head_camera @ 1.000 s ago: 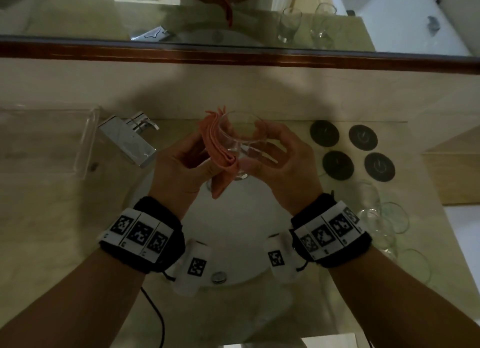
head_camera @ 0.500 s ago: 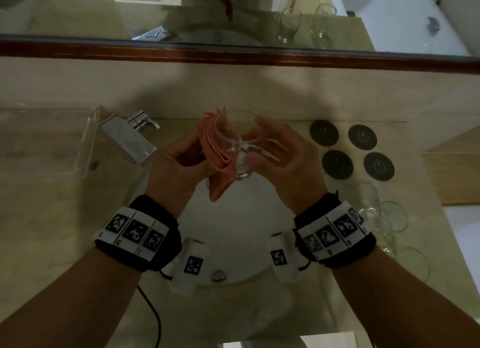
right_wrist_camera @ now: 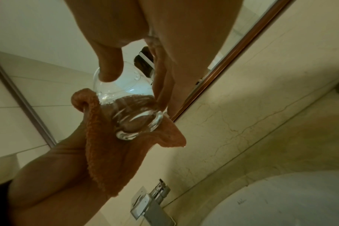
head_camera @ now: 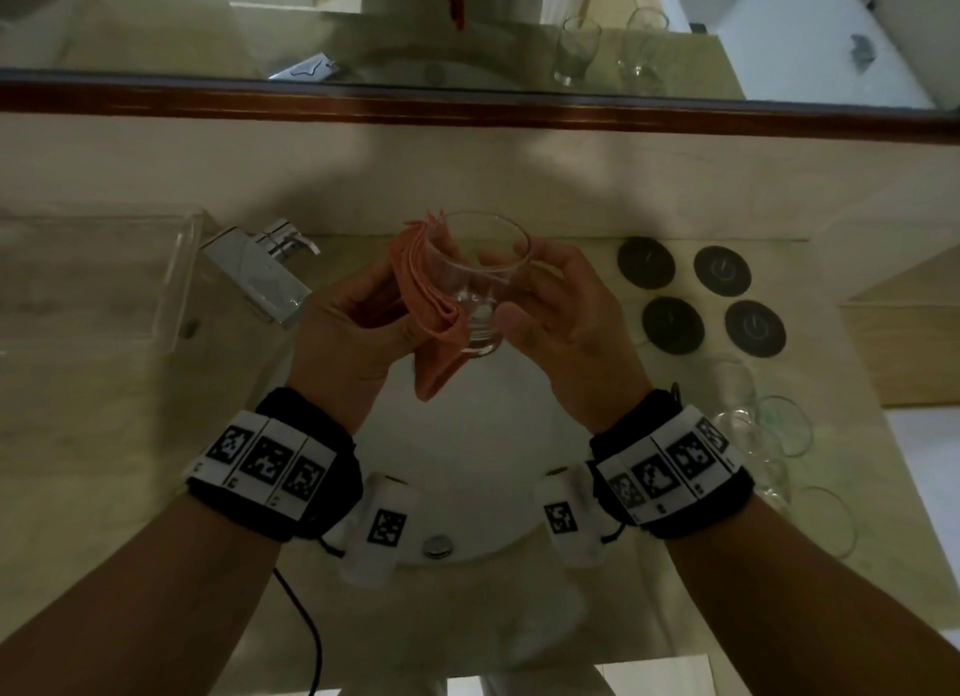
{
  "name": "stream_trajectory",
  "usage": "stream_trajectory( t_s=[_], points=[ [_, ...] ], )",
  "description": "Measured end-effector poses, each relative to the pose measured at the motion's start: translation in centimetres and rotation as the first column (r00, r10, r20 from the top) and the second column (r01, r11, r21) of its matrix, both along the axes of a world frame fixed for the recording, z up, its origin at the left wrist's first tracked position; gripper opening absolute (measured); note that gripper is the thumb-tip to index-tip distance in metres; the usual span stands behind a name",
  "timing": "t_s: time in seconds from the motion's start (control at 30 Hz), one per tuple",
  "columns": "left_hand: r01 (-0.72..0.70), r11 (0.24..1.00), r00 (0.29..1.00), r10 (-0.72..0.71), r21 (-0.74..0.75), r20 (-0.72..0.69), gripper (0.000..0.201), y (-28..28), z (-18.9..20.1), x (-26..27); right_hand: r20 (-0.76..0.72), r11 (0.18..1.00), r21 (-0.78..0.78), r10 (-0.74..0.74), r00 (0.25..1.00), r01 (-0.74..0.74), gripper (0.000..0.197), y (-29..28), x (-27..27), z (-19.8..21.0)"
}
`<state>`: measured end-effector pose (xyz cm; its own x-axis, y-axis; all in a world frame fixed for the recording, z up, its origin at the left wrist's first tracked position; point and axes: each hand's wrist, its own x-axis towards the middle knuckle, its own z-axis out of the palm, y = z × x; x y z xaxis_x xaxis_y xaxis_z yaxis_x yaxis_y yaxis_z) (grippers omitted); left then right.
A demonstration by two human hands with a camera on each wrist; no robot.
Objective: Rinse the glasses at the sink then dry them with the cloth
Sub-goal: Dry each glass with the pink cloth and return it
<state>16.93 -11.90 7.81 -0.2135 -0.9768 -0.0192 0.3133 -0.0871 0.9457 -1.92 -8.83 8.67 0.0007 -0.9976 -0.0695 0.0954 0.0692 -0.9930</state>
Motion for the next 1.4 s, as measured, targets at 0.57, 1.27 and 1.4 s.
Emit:
stream_trajectory(
  t_s=[0.57,1.27,1.4],
  points=[
    [0.001,0.999,1.000,-0.001,-0.052,0.005,0.059,0.4,0.0,-0.5,-0.136,0.998,-0.040,-0.059,0.989,0.054,0.062,0.1,0.4,0.5],
    [0.015,0.999,1.000,-0.016,-0.044,-0.015,0.050,0.1,0.1,-0.9,0.009,0.998,-0.021,-0.053,0.999,0.053,0.051,-0.3,-0.9,0.1],
    [0.029,0.998,0.999,-0.030,-0.063,-0.018,0.051,0.2,0.2,-1.1,-0.045,0.999,-0.027,-0.043,0.998,0.042,0.062,-0.2,-0.3,0.2]
  ],
)
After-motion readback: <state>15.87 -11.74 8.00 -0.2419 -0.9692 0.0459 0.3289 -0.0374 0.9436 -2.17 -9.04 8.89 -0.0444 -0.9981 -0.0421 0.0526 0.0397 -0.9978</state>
